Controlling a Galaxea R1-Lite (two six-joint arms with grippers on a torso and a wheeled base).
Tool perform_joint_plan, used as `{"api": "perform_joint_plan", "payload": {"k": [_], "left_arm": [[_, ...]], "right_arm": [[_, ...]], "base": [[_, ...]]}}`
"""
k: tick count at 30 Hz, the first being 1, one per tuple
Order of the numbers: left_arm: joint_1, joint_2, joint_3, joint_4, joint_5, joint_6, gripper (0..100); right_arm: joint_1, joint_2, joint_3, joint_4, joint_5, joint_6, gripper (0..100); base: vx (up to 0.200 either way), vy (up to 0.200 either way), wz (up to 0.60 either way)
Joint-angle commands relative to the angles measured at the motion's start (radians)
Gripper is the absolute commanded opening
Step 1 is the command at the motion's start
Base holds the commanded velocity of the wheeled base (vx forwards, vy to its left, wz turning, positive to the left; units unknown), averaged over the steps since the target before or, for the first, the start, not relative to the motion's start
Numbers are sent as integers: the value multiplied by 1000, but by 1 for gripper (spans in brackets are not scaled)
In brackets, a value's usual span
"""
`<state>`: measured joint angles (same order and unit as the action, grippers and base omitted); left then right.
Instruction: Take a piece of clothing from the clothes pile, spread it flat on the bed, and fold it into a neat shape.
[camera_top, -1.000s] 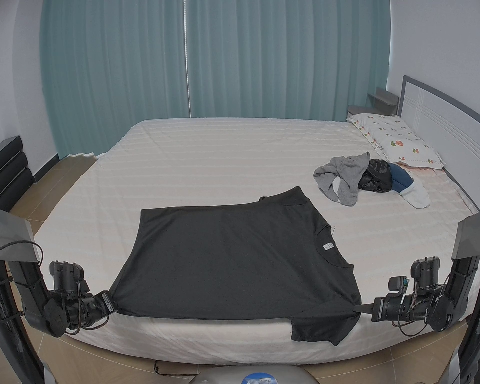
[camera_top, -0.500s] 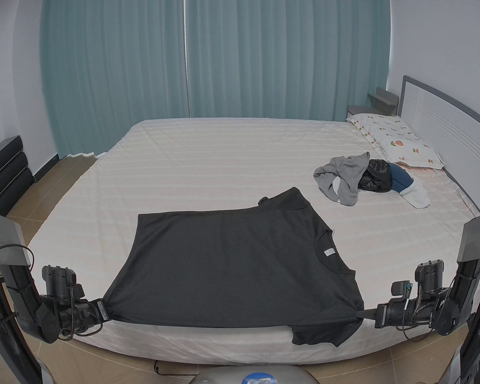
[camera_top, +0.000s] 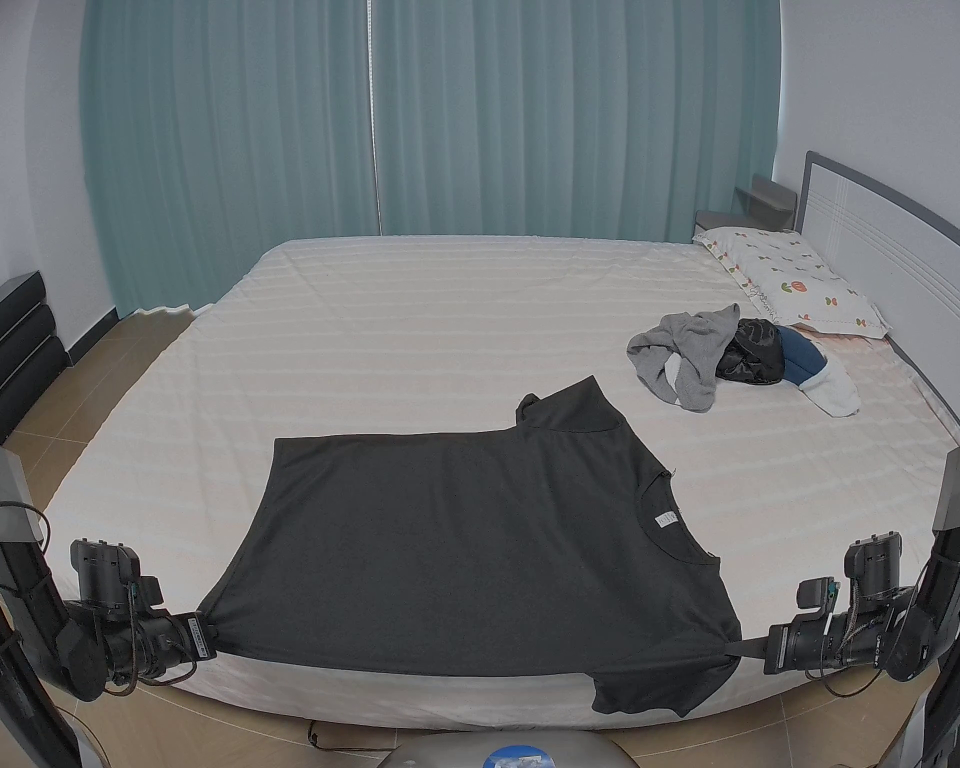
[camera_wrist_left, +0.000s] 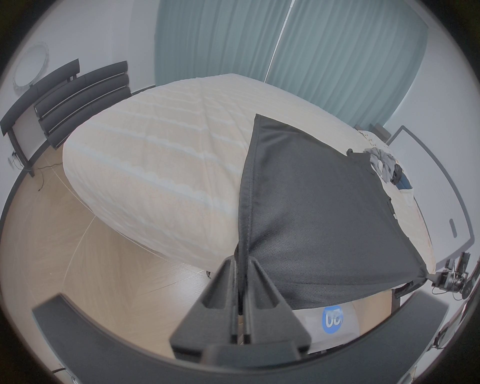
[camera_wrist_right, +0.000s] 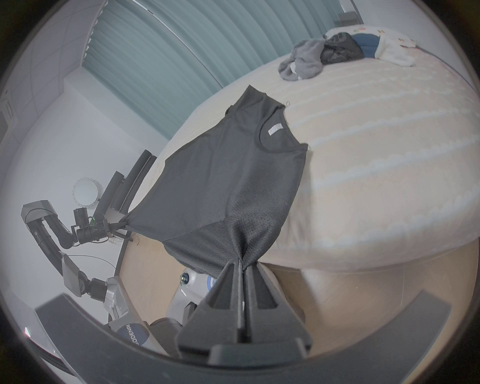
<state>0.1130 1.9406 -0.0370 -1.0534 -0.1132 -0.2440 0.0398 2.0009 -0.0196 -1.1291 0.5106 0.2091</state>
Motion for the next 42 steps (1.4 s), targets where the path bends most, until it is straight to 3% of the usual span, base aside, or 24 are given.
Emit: {"api": "perform_joint_plan", "payload": {"k": [1,16,19,25,31,34,36,42], "left_arm": [[1,-3,26,1,3,34,0],[-6,-89,32,225,78,127,0],[-7,-147,26,331,98,184,0],[-6,-172,-9,343,99,172,0],[-16,-173,-146,337,98,-6,0],[-22,-173,-210,343,99,-83,0],[-24,-172,-234,345,99,-95,0],[-27,-155,-273,346,98,-97,0]], "right_arm": [[20,-126,20,100,2,-8,0],[14,-182,20,223,-3,-30,0],[12,-197,20,292,-26,-54,0],[12,-203,1,264,-29,-59,0],[-5,-221,-123,250,-43,-40,0],[-1,-220,-192,262,-66,22,0],[5,-208,-235,273,-100,52,0],[17,-134,-313,281,-104,56,0]], "base": [[0,0,0],[0,0,0],[0,0,0],[0,0,0],[0,0,0],[0,0,0],[0,0,0],[0,0,0]]}}
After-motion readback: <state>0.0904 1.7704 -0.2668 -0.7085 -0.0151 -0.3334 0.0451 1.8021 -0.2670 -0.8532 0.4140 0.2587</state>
